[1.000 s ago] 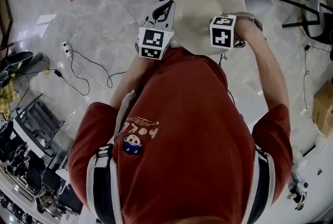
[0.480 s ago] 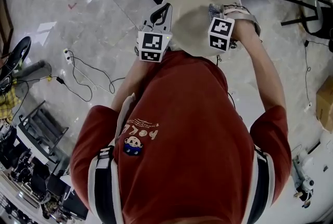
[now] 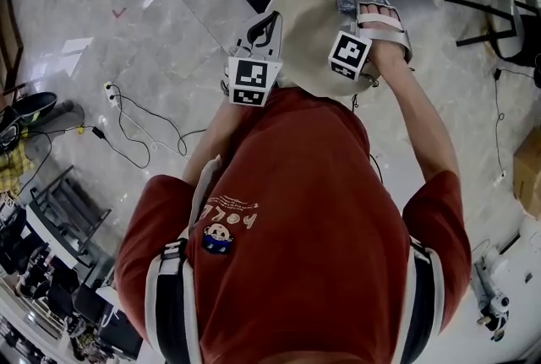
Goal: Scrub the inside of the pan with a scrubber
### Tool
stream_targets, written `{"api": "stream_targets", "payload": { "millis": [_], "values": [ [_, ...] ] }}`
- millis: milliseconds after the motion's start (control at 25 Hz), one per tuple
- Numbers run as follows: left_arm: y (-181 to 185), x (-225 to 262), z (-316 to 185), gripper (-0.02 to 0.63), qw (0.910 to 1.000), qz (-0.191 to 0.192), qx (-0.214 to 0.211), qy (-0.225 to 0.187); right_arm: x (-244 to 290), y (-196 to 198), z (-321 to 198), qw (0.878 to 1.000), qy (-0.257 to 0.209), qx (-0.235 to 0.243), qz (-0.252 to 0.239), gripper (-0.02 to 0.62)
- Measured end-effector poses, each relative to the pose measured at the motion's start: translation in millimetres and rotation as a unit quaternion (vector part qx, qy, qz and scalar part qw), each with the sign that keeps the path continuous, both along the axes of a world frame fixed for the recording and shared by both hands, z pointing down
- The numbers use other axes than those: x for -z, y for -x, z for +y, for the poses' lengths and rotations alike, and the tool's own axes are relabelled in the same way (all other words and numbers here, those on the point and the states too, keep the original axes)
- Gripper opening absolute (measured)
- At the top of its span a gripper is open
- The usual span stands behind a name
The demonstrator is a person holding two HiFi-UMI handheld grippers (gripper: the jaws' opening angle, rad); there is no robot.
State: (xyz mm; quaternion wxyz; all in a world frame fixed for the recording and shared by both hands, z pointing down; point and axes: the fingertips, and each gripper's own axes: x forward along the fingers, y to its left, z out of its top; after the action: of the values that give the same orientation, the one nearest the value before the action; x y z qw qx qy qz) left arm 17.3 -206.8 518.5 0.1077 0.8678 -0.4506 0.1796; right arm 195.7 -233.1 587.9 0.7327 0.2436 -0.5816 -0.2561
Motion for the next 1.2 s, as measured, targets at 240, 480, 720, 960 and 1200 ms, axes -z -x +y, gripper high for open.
{"api": "stream_targets", "payload": {
  "millis": [240,480,720,960,1200],
  "values": [
    [0.3,0.2,1.4,0.006,1.0,0.0,0.001,0.001,7.5,19.8,-20.2,0.997,-0.062,0.0,-0.036,0.087],
    [1.7,1.8,2.8,0.006,1.0,0.009,0.001,0.002,15.2,42.4,-32.7,0.991,-0.103,0.005,-0.086,0.091],
    [0.7,1.8,2.9,0.006,0.9998,0.017,0.004,0.004,-3.8,64.5,-25.7,0.987,-0.042,-0.001,-0.152,0.091],
    [-0.7,1.1,4.2,0.006,0.9998,0.017,0.001,0.005,-25.5,75.5,0.6,0.979,0.047,-0.032,-0.195,0.085],
    [1.5,2.5,3.3,0.006,0.9999,0.014,0.003,0.001,-21.9,73.5,30.3,0.965,0.112,-0.069,-0.227,0.084]
  ]
}}
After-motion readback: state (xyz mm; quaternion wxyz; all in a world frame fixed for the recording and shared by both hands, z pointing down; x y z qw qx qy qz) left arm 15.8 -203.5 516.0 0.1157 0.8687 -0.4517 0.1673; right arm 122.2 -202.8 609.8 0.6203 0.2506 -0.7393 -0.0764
